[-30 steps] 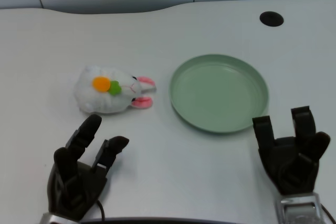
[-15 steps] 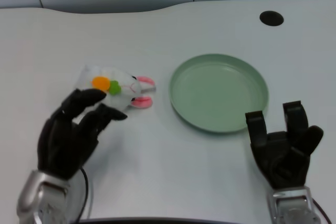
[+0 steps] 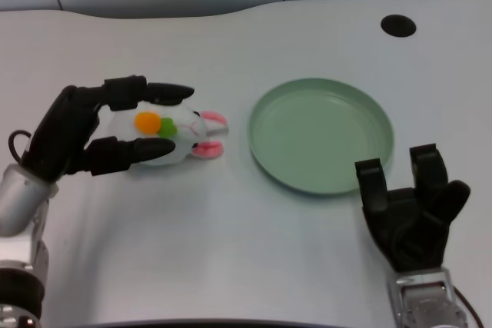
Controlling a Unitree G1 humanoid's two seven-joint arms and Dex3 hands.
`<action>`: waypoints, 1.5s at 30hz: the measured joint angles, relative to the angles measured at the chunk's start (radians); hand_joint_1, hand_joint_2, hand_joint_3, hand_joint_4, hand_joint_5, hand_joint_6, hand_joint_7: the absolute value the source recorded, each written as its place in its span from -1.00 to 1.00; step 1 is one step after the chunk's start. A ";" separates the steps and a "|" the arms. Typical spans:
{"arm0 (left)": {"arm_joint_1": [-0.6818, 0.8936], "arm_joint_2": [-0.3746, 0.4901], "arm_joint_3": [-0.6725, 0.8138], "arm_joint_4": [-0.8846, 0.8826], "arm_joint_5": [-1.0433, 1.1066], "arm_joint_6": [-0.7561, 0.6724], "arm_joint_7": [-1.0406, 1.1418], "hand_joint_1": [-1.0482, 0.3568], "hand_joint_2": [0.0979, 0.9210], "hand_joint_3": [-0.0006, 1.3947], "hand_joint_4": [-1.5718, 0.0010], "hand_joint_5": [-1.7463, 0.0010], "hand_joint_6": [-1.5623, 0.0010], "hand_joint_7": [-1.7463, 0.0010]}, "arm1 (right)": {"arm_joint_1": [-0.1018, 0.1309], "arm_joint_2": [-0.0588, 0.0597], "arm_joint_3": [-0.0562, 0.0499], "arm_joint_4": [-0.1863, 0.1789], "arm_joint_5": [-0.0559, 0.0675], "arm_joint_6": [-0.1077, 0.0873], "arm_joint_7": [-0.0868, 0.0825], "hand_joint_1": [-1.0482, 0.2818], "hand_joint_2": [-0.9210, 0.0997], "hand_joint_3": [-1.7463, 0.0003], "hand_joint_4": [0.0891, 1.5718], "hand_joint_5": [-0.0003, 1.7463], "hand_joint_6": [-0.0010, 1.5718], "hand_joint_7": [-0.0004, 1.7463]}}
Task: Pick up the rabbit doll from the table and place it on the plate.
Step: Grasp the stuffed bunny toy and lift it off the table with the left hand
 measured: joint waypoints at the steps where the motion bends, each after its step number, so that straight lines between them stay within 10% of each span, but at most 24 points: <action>1: -0.011 0.013 -0.014 0.019 0.050 -0.025 0.049 -0.51 0.99 -0.97 0.37 0.87 0.27 1.00 | 0.000 0.000 -0.001 0.000 0.000 0.000 0.000 -0.09 -0.86 0.96 0.18 1.00 0.06 0.88; 16: -0.277 0.209 -0.404 0.104 0.836 0.046 0.901 -0.87 1.00 -0.93 0.90 1.00 0.77 1.00 | -0.001 0.005 -0.006 -0.008 -0.002 0.003 0.000 -0.04 -0.84 0.97 0.15 1.00 0.04 0.90; 35: -0.378 0.151 -0.733 0.404 0.877 0.410 0.946 -1.00 0.91 -0.99 1.00 1.00 0.97 0.99 | 0.029 0.025 -0.004 -0.059 -0.001 -0.008 0.007 -0.05 -0.85 0.97 0.15 1.00 -0.04 1.00; 45: -0.379 0.133 -0.885 0.452 0.963 0.579 1.115 -0.10 0.71 -1.00 0.24 0.85 0.36 0.96 | 0.047 0.033 0.001 -0.088 0.000 -0.013 0.020 -0.08 -0.85 0.98 0.13 1.00 -0.04 1.00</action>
